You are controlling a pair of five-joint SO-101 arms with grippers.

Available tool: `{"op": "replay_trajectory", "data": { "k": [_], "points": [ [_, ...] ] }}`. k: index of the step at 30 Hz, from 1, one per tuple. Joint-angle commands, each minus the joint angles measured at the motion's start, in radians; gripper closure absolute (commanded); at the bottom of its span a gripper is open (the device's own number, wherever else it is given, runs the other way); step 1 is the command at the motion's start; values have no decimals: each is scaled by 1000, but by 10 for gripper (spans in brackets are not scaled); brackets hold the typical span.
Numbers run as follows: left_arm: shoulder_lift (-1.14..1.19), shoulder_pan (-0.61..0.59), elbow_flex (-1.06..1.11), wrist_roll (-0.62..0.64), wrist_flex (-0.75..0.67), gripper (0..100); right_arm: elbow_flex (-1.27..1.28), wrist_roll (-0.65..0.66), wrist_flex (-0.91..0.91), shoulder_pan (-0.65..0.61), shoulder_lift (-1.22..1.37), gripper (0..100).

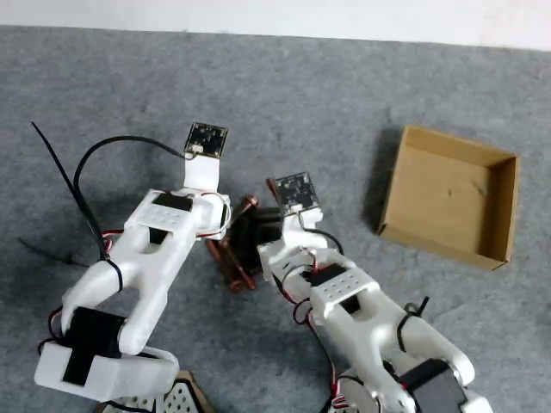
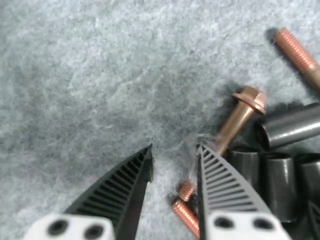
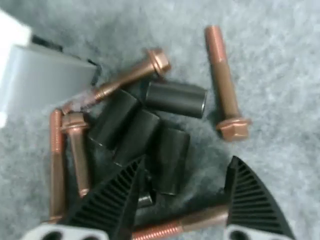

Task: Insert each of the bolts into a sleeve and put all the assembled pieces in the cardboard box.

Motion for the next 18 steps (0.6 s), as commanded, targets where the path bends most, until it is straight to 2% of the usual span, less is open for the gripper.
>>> {"op": "replay_trajectory", "data": {
  "k": [1,7,14,16,18],
  "points": [
    [-5,-5,-42,9,-15,858,-114,-11,48,-16,136,768],
    [-5,-5,-42,9,-14,857,-306,-11,185,-18,331,768],
    [-5,-5,-42,9,-15,857,-369,-11,278,-16,383,769],
    [-5,-7,-42,9,-14,857,-369,-11,280,-16,383,804],
    [-5,-7,-42,9,-14,857,-369,-11,280,-16,383,896]
  ]
}}
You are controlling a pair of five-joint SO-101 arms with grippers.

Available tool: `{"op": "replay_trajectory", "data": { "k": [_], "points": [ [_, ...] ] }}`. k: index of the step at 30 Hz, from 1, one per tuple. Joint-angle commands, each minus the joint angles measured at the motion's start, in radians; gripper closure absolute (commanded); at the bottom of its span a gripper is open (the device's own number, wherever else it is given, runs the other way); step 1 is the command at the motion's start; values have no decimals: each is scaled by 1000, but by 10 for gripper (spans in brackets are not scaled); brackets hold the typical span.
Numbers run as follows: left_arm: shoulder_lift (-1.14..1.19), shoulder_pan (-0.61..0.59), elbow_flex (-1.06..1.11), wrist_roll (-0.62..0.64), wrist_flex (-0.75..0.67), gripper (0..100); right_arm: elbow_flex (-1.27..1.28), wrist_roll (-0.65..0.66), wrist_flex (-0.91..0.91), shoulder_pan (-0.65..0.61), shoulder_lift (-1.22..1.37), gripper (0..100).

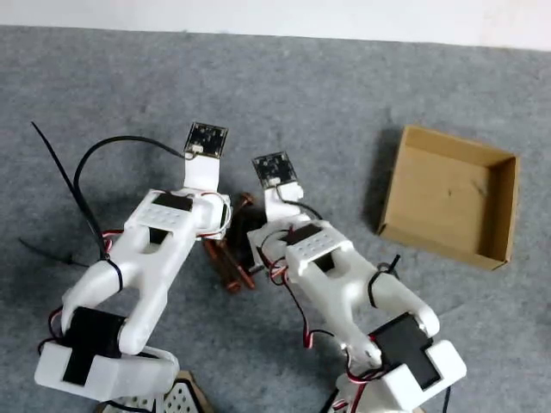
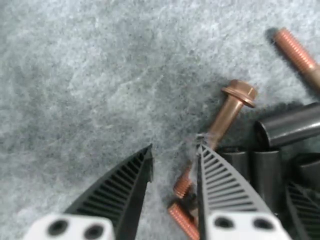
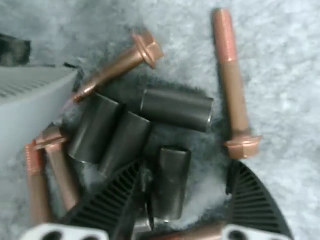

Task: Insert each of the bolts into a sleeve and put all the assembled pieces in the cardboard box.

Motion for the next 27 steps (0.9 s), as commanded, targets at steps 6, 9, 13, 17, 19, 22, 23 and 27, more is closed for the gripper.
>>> {"op": "replay_trajectory", "data": {
  "k": [6,9,13,17,19,22,23,27],
  "points": [
    [-5,-7,-42,9,-15,857,-12,-9,2,-8,36,991],
    [-5,-7,-42,9,-15,857,-12,-8,2,-8,36,994],
    [-5,-1,-42,9,-15,857,-12,-9,1,-8,36,994],
    [-5,-5,-42,9,-18,857,-12,-9,1,-4,36,991],
    [-5,-5,-44,9,-18,857,-12,-6,1,-4,36,991],
    [-5,-2,-44,9,-17,857,-12,-6,1,-4,36,991],
    [-7,1,-44,9,-14,857,-12,-6,1,-4,36,991],
    [-10,12,-42,6,-12,856,-12,-8,1,-4,36,991]
  ]
}}
